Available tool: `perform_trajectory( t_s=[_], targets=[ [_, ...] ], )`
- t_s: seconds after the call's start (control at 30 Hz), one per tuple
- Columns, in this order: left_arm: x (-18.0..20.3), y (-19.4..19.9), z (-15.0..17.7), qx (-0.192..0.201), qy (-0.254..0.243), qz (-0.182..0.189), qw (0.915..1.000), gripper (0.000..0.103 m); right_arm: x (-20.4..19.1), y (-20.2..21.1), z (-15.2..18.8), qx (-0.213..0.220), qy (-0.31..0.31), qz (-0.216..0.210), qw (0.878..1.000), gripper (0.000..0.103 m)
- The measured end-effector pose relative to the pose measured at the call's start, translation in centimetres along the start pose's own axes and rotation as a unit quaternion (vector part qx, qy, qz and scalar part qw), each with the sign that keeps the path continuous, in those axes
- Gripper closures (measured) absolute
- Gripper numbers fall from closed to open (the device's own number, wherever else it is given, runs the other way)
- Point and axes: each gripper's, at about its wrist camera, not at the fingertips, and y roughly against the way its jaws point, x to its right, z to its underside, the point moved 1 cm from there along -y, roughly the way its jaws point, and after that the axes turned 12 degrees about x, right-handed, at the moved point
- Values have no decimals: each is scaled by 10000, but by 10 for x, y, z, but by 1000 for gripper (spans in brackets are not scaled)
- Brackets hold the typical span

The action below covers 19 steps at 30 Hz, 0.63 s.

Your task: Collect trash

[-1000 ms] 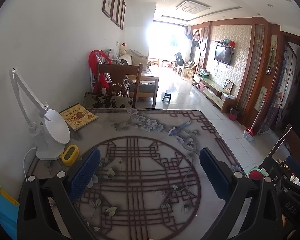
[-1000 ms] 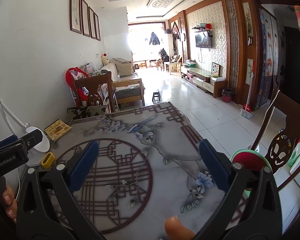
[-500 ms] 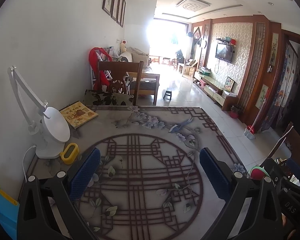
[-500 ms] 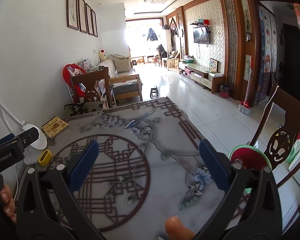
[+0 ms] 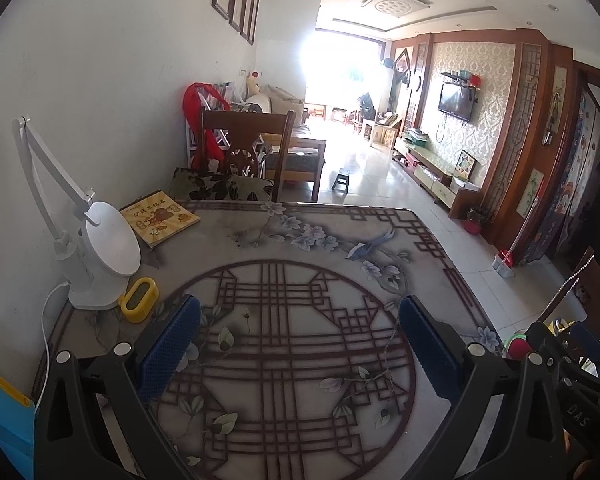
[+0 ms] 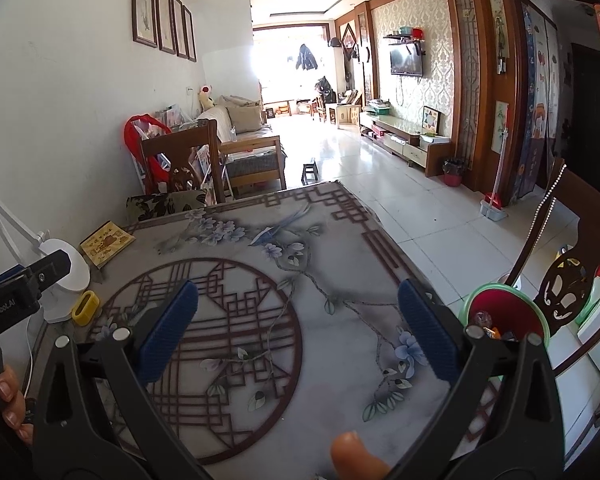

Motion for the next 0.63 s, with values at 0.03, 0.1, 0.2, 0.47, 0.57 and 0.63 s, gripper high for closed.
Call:
perform_trajectory(
  t_s=[0.03, 0.1, 0.2, 0.47, 0.57, 0.63],
  targets=[
    [-2, -3, 1, -25, 12, -11, 10000, 8, -1, -3, 1, -30, 3, -6, 10000, 4],
    [-5, -8, 2, -78, 42, -32, 10000, 8, -2, -10, 4, -106, 17, -20, 9999, 4],
    [-11, -19, 6, -172, 92, -46, 9998, 8, -5, -20, 9, -225, 45, -44, 9997, 4],
    [-55, -85, 58, -841, 103, -602, 9946, 8, -22, -75, 40, -749, 305, -178, 9966, 4],
    [-90, -125, 104, -1319, -97, -1020, 9859, 8, -30, -109, 68, -1032, 541, -225, 9929, 4],
    [-110, -144, 128, -1562, -37, -1094, 9816, 8, -33, -137, 92, -1227, 635, -247, 9901, 4]
  ],
)
